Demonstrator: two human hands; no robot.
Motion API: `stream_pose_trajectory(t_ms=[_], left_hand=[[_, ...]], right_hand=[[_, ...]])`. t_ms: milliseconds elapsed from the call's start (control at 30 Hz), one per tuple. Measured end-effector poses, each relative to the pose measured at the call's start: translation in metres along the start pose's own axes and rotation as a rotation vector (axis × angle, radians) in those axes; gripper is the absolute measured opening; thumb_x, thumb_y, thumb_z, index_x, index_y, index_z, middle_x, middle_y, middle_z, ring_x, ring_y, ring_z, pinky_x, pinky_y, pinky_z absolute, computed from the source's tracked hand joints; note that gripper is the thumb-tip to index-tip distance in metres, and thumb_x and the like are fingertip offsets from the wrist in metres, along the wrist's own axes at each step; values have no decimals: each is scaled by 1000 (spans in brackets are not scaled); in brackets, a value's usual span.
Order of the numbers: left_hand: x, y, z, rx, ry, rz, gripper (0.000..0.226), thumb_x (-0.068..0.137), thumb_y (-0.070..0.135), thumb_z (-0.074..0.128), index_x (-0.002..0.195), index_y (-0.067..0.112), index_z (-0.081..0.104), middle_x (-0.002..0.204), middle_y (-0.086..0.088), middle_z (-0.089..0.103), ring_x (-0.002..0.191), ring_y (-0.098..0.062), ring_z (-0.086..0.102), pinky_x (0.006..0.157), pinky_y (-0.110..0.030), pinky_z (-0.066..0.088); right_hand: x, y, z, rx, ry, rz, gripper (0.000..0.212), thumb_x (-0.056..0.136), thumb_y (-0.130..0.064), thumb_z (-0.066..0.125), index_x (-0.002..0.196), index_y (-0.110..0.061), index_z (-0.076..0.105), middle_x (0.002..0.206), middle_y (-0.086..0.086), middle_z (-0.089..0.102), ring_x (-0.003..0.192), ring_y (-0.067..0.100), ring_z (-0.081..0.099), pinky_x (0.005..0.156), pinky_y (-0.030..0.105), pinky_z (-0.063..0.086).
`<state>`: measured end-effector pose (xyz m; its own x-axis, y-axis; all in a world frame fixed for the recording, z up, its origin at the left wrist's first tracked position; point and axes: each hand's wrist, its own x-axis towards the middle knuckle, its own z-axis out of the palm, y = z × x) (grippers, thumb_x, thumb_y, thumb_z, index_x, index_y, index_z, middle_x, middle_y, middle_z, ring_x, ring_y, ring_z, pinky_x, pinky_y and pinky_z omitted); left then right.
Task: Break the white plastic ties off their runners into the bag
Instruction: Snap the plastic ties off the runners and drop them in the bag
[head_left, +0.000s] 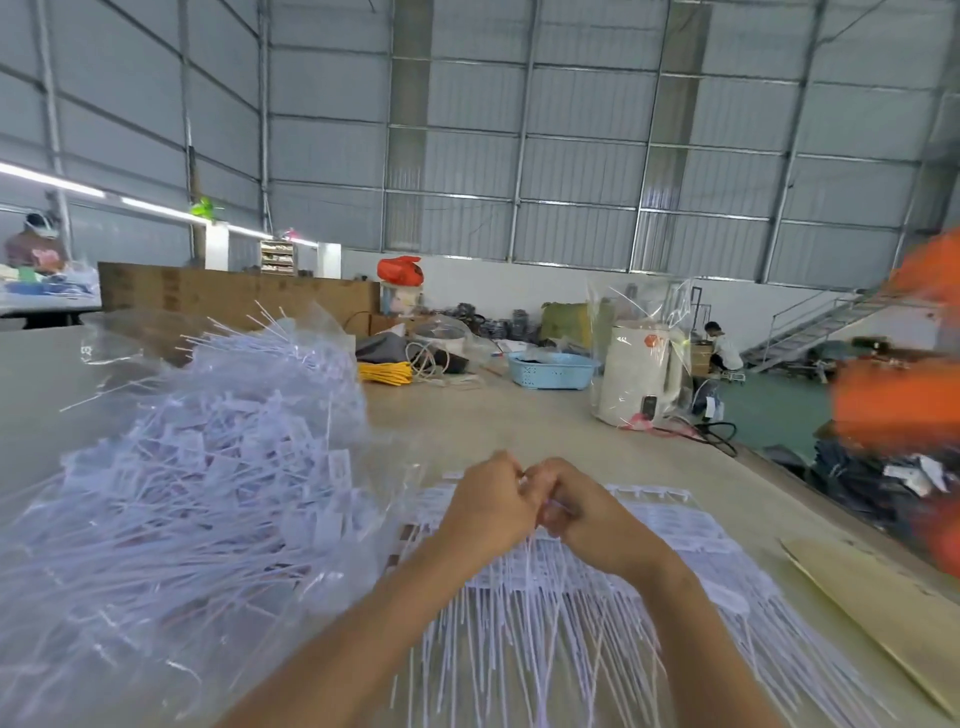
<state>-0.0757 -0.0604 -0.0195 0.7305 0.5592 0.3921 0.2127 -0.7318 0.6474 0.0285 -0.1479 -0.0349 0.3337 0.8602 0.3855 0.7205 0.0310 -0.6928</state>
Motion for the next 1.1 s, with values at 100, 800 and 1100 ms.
stream_pose_trajectory(t_ms=[100, 800, 1100], left_hand=[[4, -23, 16, -226, -37, 31, 50, 96, 39, 51, 52, 16, 60, 54, -12, 64, 60, -25, 67, 60, -29, 52], [17, -56, 18, -166, -138, -289, 38, 92, 22, 57, 57, 15, 43, 57, -10, 51, 40, -17, 40, 46, -23, 31], [11, -47, 26, -661, -12, -284, 30, 101, 19, 42, 79, 12, 62, 51, -2, 55, 34, -7, 44, 38, -17, 34]], right_hand=[[1, 6, 2, -4, 47, 49, 23, 88, 5, 49, 96, -15, 43, 68, -1, 63, 61, 5, 57, 64, 22, 43], [3, 20, 8, -755, 95, 189, 14, 93, -26, 52, 102, -30, 62, 110, -4, 64, 107, 19, 57, 79, 28, 43], [-1, -10, -4, 58, 130, 0, 11, 90, -11, 60, 81, -11, 67, 49, -5, 52, 42, 1, 42, 49, 14, 35]])
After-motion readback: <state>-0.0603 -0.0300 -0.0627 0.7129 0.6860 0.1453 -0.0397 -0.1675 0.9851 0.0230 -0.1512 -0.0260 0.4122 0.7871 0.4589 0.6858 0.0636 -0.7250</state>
